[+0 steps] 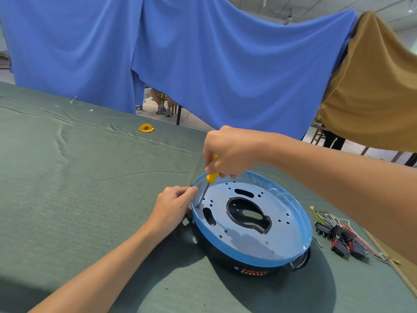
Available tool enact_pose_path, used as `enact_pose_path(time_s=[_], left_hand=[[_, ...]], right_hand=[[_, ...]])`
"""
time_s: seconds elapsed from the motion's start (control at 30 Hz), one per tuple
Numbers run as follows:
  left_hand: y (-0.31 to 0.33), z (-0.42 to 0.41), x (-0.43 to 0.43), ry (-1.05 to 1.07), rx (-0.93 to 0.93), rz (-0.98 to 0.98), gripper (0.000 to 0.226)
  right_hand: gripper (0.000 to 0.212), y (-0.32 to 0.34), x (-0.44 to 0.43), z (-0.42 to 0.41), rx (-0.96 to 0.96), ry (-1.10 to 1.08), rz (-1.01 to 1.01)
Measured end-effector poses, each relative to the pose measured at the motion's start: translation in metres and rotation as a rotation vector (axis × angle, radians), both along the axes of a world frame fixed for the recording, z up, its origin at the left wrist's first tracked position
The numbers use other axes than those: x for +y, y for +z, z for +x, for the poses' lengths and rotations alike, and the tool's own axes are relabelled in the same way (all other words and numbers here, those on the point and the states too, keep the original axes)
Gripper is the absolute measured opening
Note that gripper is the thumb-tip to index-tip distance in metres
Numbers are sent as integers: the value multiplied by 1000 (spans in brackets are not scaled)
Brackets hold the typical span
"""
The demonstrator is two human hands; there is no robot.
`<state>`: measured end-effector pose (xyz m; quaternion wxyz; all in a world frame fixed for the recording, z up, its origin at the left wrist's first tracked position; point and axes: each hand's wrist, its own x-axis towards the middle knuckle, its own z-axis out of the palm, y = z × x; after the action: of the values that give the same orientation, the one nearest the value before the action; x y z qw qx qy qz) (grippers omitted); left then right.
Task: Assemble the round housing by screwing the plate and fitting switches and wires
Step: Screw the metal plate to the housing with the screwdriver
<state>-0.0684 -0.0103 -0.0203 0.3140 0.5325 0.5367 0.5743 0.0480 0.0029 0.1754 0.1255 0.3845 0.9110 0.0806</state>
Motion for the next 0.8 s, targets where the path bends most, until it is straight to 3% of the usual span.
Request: enact_pose_path(time_s=[0.17, 0.37, 0.43, 0.57, 0.67, 0.8], left_hand=[[0, 0, -1, -6, 9, -6, 43], [16, -10, -3, 50, 90, 63, 4], [35, -15, -7, 12, 246, 61, 9], [78, -21, -9, -50, 839, -97, 21], [96, -16, -3, -191, 1020, -236, 6], [97, -3, 1, -96, 1285, -177, 26]], right_hand=[[28, -3, 6, -5, 39, -95, -23], [45, -9, 9, -6, 107, -89, 48], [46, -11, 12, -4, 161, -91, 38], [40, -17, 15, 0, 339, -103, 4], [38, -22, 16, 2, 478, -123, -16], [24, -15, 22, 18, 635, -207, 28]])
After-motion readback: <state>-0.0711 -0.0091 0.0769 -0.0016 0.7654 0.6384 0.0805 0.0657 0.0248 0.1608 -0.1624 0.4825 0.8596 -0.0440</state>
